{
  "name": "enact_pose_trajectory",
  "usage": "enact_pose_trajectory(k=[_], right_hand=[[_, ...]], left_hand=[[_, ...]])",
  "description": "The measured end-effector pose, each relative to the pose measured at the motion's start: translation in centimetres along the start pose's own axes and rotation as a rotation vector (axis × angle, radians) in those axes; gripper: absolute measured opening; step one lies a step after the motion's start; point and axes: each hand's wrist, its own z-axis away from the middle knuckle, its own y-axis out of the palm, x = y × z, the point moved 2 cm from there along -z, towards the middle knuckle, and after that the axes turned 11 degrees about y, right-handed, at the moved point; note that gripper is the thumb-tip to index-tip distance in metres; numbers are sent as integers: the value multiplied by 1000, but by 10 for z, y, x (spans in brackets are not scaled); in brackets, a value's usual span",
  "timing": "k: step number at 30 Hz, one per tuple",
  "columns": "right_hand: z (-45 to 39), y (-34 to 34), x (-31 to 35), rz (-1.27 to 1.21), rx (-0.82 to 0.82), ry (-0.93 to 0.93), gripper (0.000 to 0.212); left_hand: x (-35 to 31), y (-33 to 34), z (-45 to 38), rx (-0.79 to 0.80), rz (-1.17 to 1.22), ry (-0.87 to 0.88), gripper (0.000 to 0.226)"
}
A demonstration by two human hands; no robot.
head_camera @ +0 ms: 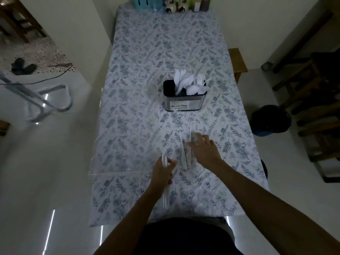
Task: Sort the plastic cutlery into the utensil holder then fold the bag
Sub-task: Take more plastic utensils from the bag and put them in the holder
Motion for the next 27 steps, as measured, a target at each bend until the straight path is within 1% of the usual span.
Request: enact_pose_trajectory(k=[2, 4, 5, 6, 8, 9, 10, 11, 12, 13, 14, 15, 16, 17, 18, 19, 20, 23, 24, 25, 26, 27], right_hand=[[3, -1, -5, 78, -54, -11, 54], [18, 2, -16, 153, -60, 9, 46], [26, 2, -22, 157, -66, 22, 41], [36, 1, -26, 107, -67, 39, 34], [62, -10, -19, -236, 25, 75, 18], [75, -16, -9, -409, 123, 68, 12], [86, -23, 4, -600, 210, 39, 11], [91, -29, 16, -694, 239, -4, 14], [92, -32, 27, -737, 245, -49, 17], [87, -31, 36, -732, 226, -78, 23], [77, -28, 40, -704, 171, -98, 28], [63, -24, 41, -612, 77, -83, 24], [48, -20, 41, -470, -22, -83, 15], [35, -19, 43, -322, -66, -98, 21], [23, -14, 44, -197, -58, -125, 39], [15, -11, 44, -106, -14, -147, 52], [11, -10, 43, -44, -16, -155, 55], [18, -5, 36, 108, -143, -140, 43], [22, 0, 31, 138, -135, -101, 38], [29, 2, 27, 131, -81, -49, 34], [38, 5, 23, 29, -23, -2, 28], [48, 1, 22, -135, 6, 52, 20]], left_hand=[[-3, 0, -4, -5, 3, 41, 21], [-3, 1, -8, -16, 7, 44, 22], [-2, 0, -10, -34, 29, 32, 24], [-2, 1, -12, -51, 60, 7, 26], [1, 5, -13, -59, 109, -45, 30], [1, 9, -13, -39, 121, -56, 32], [0, 13, -12, -9, 135, -61, 35], [-1, 17, -10, 19, 170, -64, 38], [-1, 18, -9, 39, 218, -67, 38], [-2, 17, -9, 41, 268, -63, 36], [-2, 13, -9, 18, 302, -64, 34], [-2, 8, -9, -21, 314, -77, 32], [-2, 1, -8, -65, 333, -97, 29], [-3, -5, -8, -106, 338, -116, 24], [-2, -11, -8, -142, 313, -129, 19], [-1, -16, -9, -170, 263, -139, 16], [-1, -21, -10, -188, 228, -143, 14], [-2, -27, -15, -204, 254, -150, 16], [-3, -27, -16, -210, 278, -151, 18], [-4, -25, -17, -215, 291, -145, 21], [-4, -22, -17, -214, 290, -128, 23], [-5, -19, -18, -206, 281, -110, 25]])
